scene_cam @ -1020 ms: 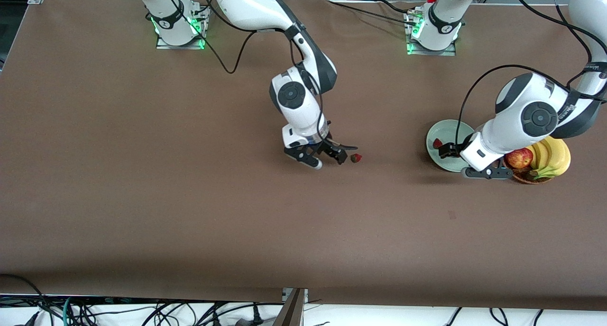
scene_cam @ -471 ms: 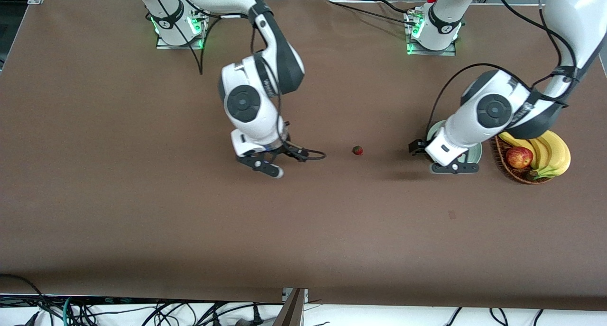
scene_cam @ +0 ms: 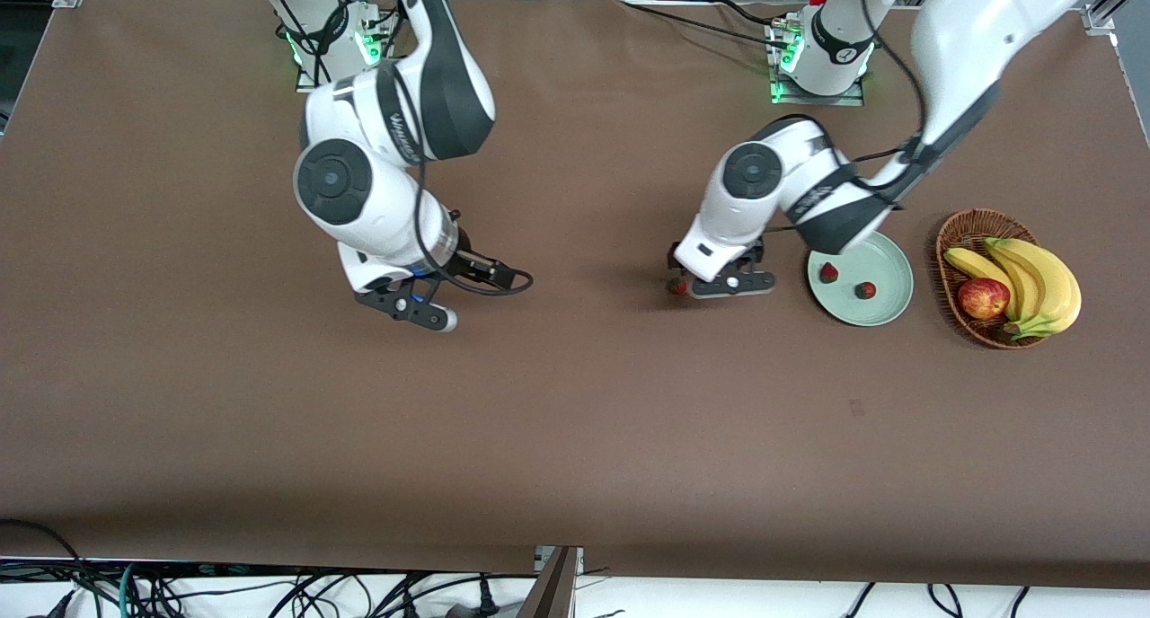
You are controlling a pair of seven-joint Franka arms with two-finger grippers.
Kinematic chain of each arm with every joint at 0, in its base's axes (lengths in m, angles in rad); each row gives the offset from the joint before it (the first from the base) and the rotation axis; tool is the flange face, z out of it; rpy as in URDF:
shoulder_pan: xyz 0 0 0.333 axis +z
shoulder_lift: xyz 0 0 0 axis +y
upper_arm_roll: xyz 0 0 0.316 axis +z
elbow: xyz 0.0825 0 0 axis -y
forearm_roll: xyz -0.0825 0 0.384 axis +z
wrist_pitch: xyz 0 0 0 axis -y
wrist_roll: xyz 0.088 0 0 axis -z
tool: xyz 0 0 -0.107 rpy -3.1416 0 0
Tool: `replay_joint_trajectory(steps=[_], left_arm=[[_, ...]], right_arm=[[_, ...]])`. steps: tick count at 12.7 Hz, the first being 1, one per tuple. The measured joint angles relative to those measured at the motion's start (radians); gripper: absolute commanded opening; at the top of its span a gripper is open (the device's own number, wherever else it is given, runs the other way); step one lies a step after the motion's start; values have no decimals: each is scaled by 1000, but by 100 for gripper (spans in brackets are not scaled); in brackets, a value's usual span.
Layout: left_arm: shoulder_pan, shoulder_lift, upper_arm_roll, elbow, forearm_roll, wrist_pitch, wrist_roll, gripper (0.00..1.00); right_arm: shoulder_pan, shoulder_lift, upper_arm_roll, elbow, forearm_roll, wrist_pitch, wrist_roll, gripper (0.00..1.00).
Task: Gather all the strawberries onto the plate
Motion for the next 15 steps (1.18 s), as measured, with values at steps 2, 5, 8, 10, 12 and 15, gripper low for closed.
replay_joint_trajectory(steps=[2, 5, 8, 10, 12, 15], left_arm=[[-104, 23, 100, 10, 0, 65, -42, 100], [-114, 59, 146, 23, 0, 118, -44, 100], [-111, 89, 153, 55, 0, 134, -46, 100], [-112, 108, 153, 69, 0, 136, -53, 100], [-117, 116, 153, 71, 0, 138, -62, 98], [-123, 117, 153, 73, 0, 139, -86, 63]], right_arm=[[-1, -79, -5, -51, -109, -11, -65, 99], [-14, -224, -3, -146, -221, -39, -166, 99], [-96, -316, 50, -190, -305, -77, -256, 99], [-194, -358, 147, -215, -359, -78, -294, 99], [-351, -407, 318, -242, -433, -72, -306, 99], [-592, -486, 566, -289, -516, -54, -335, 99]])
